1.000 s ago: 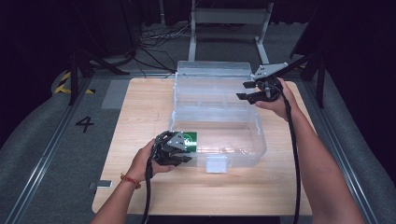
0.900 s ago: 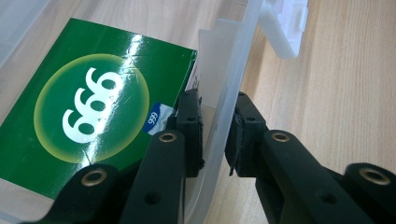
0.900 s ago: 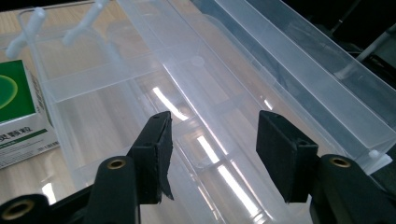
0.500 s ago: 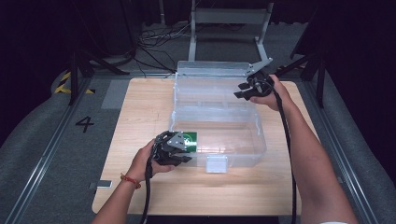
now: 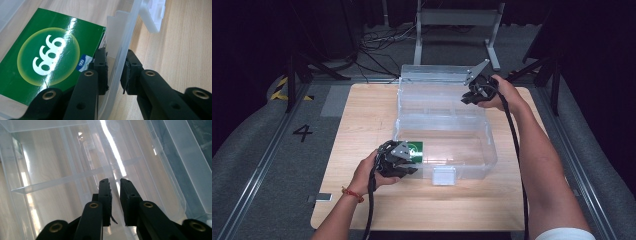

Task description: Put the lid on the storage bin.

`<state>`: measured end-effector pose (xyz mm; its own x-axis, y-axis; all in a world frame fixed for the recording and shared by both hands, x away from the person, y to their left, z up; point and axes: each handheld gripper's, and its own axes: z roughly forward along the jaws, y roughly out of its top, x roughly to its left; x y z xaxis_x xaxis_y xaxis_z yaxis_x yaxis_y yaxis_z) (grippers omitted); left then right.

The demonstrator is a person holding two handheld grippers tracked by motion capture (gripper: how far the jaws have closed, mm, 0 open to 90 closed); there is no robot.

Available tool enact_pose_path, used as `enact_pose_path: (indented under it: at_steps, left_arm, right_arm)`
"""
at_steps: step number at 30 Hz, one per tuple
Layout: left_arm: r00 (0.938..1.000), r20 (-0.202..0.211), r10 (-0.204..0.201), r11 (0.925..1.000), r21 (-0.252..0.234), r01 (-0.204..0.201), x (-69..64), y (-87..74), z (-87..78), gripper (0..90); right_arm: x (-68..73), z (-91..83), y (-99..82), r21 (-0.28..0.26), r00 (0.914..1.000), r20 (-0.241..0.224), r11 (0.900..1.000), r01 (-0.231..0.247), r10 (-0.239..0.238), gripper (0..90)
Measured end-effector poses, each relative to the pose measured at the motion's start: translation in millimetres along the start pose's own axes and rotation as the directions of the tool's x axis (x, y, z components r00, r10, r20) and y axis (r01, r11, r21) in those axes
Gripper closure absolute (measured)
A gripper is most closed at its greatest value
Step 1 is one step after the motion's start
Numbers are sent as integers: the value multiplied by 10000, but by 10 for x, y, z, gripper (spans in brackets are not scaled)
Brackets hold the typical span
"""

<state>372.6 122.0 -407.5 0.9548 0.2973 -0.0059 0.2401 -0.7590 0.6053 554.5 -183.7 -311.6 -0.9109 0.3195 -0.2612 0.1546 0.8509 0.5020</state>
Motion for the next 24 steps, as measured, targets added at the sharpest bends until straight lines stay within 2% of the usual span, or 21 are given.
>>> enact_pose_path:
  at_steps: [7,16,21,24]
  left_arm:
    - [9999,16,-132,9999,-47,132,-3,-5,-1,766]
    - [9998,-106,-189,9996,-198,187,-23,-4,10,765]
    - [9999,-58,-133,9997,-184,132,-19,-8,5,764]
    - [9997,97,-239,9994,-249,241,-14,-19,-2,762]
  right_arm:
    - [52,-4,24,104,9994,276,9998,181,-184,823]
    - [50,-79,58,-179,9987,-340,9992,365,-370,863]
    - [78,-113,94,-107,9978,-403,9985,528,-532,872]
    - [150,-173,117,-1,9940,-337,9945,1043,-1042,888]
